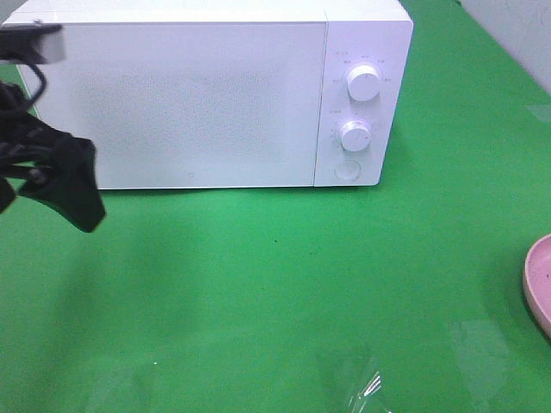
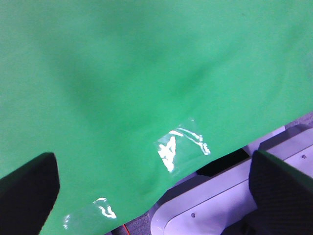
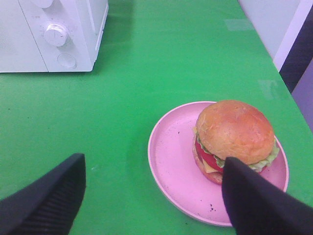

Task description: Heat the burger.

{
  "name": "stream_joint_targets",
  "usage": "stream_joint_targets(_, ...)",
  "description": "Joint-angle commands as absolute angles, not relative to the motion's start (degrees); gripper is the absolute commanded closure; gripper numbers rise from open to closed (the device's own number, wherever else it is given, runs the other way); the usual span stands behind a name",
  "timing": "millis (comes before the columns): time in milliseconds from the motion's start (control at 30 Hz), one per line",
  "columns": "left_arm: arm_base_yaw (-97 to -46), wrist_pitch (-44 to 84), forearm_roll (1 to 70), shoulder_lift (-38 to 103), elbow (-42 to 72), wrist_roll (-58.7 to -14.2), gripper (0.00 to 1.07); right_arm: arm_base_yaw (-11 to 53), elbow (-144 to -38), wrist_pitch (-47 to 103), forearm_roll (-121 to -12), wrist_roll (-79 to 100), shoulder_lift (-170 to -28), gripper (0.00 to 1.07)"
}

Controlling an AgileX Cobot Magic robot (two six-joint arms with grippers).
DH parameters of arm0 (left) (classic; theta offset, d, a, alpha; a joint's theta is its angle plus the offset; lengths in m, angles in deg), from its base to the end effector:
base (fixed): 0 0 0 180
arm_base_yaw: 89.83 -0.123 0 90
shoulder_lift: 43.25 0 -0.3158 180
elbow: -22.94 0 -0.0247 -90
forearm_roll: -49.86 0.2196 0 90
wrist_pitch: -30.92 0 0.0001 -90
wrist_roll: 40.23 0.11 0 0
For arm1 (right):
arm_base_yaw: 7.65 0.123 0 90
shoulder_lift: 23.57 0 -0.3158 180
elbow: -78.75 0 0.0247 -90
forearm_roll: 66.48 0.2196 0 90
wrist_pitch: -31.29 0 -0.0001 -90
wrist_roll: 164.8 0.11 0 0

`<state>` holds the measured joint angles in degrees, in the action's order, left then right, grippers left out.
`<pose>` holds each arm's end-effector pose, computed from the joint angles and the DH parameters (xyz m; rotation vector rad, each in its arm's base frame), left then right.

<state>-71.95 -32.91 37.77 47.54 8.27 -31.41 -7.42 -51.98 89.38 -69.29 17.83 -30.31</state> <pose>0.2254 -0.0945 0.2980 0.5733 2.8991 -0.3145 -0.0450 -0.0048 0.2584 0.0427 1.9901 -0.0260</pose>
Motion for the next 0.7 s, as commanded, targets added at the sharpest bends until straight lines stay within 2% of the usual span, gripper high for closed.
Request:
stream_joint_targets(33, -76.65, -35.14, 37.66, 45.77, 8.50, -29.23, 0.03, -7.65, -51.75, 88.70, -68.94, 17.20, -28.88, 0.31)
stream_joint_targets(100, -78.60, -35.54, 37.66, 45.14, 8.50, -28.77, 0.03, -7.65, -51.75, 88.70, -68.94, 17.20, -28.88, 0.31)
stream_joint_targets(133, -83.24, -36.57, 37.54, 43.88, 8.50, -28.09, 0.03, -7.65, -51.75, 88.70, -68.94, 17.20, -28.88, 0.31)
stream_joint_targets(167, -83.24, -36.57, 37.54, 43.88, 8.50, -28.09, 0.03, -7.65, -51.75, 88.70, -68.94, 17.20, -28.88, 0.31)
stream_joint_targets(233, -90.00, -36.63, 37.14, 41.36, 8.50, -30.21, 0.03, -7.65, -51.75, 88.70, -68.94, 17.20, -28.88, 0.31)
stream_joint_targets(367, -92.35, -36.92, 37.77, 38.78, 8.50, -31.18, 0.03, -7.65, -51.75, 88.70, -68.94, 17.20, -28.88, 0.31)
stream_joint_targets(567, -92.52, -35.72, 38.29, 31.79, 6.44, -31.29, 0.03, -7.65, -51.75, 88.70, -68.94, 17.20, -28.88, 0.31)
stream_joint_targets(700, -92.52, -33.08, 38.98, 22.79, -0.49, -31.29, 0.03, -7.65, -51.75, 88.70, -68.94, 17.20, -28.88, 0.31)
